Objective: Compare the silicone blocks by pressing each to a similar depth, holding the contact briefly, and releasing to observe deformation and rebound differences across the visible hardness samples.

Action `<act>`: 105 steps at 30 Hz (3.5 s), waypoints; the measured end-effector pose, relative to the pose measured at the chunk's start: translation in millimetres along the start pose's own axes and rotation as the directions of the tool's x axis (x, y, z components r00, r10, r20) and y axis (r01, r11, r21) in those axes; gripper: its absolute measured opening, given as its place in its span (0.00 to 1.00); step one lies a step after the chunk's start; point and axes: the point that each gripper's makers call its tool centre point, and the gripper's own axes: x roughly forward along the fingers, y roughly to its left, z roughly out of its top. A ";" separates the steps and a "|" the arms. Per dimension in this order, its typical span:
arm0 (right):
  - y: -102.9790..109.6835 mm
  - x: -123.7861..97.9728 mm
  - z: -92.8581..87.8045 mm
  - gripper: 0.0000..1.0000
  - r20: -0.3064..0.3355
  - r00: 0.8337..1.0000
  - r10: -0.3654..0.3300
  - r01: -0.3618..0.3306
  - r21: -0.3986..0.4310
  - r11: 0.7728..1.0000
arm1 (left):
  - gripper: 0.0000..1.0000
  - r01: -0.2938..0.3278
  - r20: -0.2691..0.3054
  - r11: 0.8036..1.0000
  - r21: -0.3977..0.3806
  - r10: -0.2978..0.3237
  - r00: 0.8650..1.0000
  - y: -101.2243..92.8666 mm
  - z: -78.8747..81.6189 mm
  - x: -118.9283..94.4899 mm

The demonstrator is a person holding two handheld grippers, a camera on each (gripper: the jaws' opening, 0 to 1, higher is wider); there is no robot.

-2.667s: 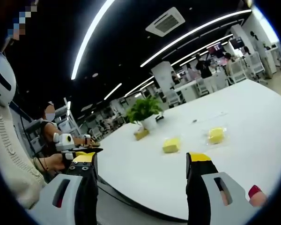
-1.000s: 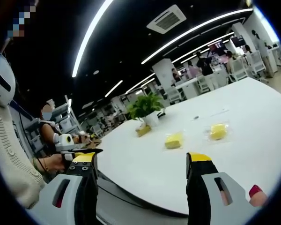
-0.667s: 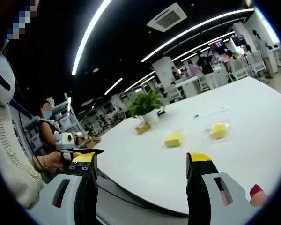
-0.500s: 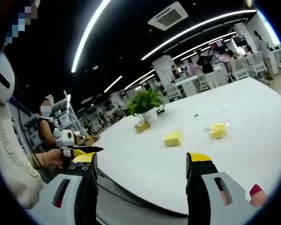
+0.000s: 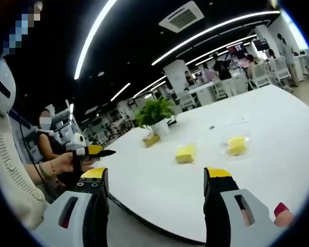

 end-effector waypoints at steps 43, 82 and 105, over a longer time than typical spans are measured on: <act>-49.4 22.2 -7.6 0.67 -0.073 0.985 -0.155 0.161 0.074 0.984 | 0.72 -0.021 -0.127 0.953 -0.302 -0.019 0.992 161.2 -18.3 217.4; -80.7 0.3 -21.6 0.64 -0.143 0.948 -0.286 0.299 0.084 0.950 | 0.00 -0.003 -0.050 0.755 -0.656 -0.040 0.998 195.5 -58.7 283.2; -64.5 7.6 -16.5 0.63 -0.099 0.972 -0.214 0.222 0.075 0.972 | 0.00 0.117 0.002 0.809 -0.576 -0.142 0.990 129.6 -17.4 267.6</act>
